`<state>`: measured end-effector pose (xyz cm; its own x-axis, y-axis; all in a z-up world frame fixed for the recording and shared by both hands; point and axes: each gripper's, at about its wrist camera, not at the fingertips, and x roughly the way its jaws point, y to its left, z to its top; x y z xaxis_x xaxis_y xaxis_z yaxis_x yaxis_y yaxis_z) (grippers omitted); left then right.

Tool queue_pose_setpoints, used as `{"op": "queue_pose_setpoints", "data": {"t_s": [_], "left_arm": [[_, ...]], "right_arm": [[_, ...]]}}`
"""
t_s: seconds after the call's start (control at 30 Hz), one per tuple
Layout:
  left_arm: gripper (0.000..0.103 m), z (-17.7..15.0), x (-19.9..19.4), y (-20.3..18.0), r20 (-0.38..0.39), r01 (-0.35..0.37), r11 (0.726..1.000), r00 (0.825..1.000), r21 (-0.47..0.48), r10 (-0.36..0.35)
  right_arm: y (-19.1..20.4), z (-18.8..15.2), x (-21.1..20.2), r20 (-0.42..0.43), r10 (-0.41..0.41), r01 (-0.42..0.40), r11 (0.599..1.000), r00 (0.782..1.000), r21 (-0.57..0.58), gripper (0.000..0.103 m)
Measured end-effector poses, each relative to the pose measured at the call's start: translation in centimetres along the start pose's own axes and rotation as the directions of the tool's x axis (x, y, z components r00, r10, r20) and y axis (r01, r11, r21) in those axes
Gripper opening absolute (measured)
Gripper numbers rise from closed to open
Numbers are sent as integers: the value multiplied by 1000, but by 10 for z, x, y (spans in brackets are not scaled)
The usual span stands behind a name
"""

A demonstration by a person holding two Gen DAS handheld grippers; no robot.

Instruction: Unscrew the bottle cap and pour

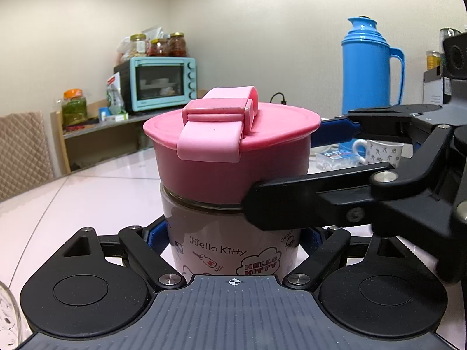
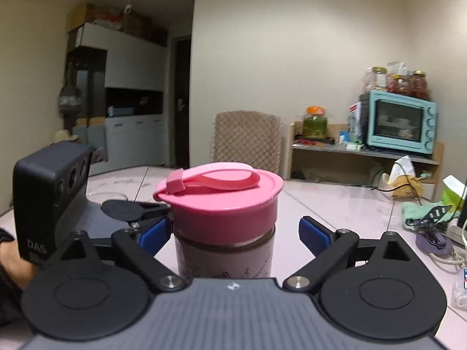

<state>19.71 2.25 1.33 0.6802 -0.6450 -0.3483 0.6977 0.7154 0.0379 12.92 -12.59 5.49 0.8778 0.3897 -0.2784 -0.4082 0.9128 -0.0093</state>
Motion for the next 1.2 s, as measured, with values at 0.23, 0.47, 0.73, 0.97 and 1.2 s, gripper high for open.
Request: {"op": "queue_pose_setpoints", "data": {"t_s": [0.23, 0.47, 0.73, 0.97, 1.2], "left_arm": [[90, 0, -1, 0, 0, 0, 1000, 1000, 0, 0], [90, 0, 0, 0, 0, 0, 1000, 1000, 0, 0], [90, 0, 0, 0, 0, 0, 1000, 1000, 0, 0], [90, 0, 0, 0, 0, 0, 1000, 1000, 0, 0], [90, -1, 0, 0, 0, 0, 1000, 1000, 0, 0]], "right_arm": [[9, 3, 9, 6, -52, 52, 998, 999, 34, 96], [12, 4, 14, -4, -85, 85, 995, 996, 46, 96], [14, 4, 16, -7, -101, 101, 994, 995, 48, 95], [15, 4, 18, -10, -102, 102, 994, 995, 50, 95], [15, 4, 20, -11, -96, 96, 994, 995, 48, 91]]}}
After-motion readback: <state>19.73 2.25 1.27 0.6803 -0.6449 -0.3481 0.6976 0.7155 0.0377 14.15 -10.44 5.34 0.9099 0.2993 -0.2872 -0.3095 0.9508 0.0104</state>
